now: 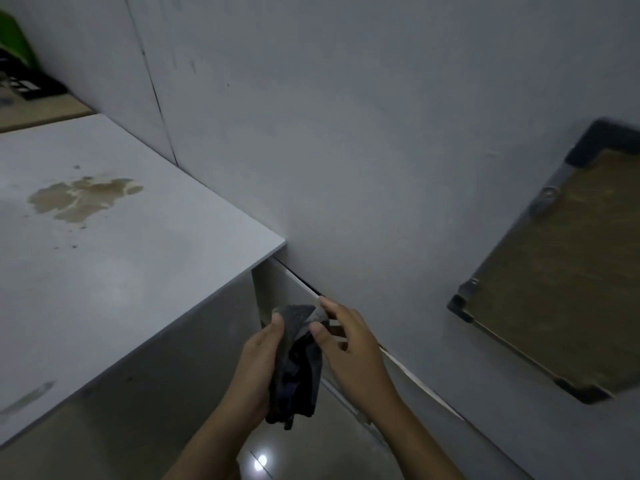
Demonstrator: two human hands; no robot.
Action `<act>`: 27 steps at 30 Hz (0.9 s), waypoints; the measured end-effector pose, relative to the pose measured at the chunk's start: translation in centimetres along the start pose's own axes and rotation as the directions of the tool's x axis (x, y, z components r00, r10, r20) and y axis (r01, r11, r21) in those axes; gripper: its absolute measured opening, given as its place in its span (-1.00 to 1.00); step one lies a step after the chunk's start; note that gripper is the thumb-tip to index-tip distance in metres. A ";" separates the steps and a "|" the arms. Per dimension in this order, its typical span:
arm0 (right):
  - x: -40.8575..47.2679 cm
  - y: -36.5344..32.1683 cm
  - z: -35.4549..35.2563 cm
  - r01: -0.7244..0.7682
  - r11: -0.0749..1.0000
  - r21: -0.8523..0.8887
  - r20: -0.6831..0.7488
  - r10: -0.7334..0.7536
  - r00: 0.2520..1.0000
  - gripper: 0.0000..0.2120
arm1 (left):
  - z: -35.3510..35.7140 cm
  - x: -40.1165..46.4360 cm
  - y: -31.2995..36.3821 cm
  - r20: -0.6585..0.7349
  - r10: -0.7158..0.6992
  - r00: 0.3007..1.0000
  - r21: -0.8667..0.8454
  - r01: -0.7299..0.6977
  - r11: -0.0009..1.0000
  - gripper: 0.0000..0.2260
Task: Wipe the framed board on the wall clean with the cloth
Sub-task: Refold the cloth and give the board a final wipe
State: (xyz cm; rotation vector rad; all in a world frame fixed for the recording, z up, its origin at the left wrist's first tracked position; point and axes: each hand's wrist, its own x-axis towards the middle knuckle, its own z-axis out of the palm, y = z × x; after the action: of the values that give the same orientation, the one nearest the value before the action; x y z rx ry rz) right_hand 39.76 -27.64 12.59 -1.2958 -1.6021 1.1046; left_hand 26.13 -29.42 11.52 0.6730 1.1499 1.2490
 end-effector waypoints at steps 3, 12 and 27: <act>2.6 -1.1 2.8 -0.026 0.998 0.066 -0.053 0.029 0.998 -0.79 | -2.2 2.0 2.2 -0.027 0.028 0.999 0.083 -0.026 0.996 -0.56; 11.9 -2.8 9.8 -0.049 0.986 0.158 -0.090 0.064 0.994 -0.66 | -11.8 9.4 10.5 -0.093 0.510 0.855 0.600 -0.361 0.714 -0.68; 21.4 1.9 15.9 -0.405 0.716 0.569 0.264 0.307 0.914 -0.49 | -17.8 18.4 13.0 -0.224 0.240 0.945 0.316 -0.162 0.935 -0.70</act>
State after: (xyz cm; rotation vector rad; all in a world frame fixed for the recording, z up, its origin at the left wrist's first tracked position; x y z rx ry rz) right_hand 21.68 -8.78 6.84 -1.0976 -0.9449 1.8250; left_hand 3.30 -12.01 11.79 0.8867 1.5358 1.3832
